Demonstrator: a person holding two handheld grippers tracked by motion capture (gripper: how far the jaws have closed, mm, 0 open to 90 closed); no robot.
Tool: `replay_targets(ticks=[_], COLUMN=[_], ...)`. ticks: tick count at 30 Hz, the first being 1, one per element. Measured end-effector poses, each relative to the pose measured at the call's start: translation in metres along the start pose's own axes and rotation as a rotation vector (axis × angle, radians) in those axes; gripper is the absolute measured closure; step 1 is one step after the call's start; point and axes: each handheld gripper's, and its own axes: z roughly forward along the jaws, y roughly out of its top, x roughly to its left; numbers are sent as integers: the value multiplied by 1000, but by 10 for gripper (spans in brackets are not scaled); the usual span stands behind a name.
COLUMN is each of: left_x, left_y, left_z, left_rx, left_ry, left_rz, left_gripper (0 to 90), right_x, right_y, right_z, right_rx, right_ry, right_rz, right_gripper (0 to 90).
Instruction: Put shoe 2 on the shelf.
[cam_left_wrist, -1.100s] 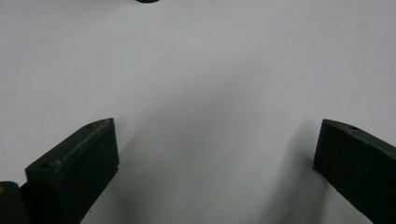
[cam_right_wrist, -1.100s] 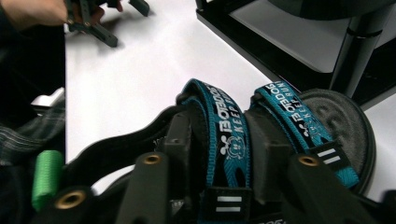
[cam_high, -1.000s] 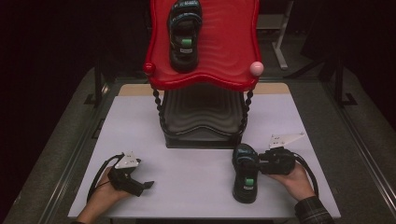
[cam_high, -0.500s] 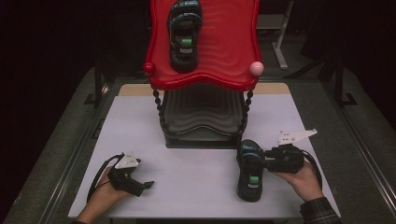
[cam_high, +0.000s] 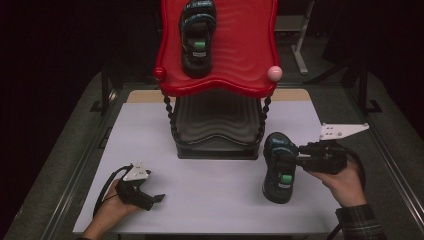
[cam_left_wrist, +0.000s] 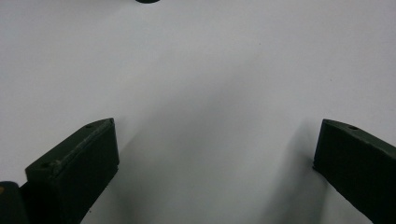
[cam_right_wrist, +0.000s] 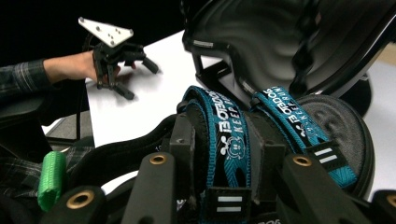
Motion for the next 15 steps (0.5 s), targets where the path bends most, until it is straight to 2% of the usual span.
replay_targets(ticks=[15], left_x=[0], left_y=[0], left_z=[0], left_rx=[0], left_ry=[1], left_rz=[1], left_gripper=[0], right_x=[-3], right_y=[44], right_z=[-30], right_rx=[-60], right_ry=[-44], right_rz=[-49], right_gripper=[672])
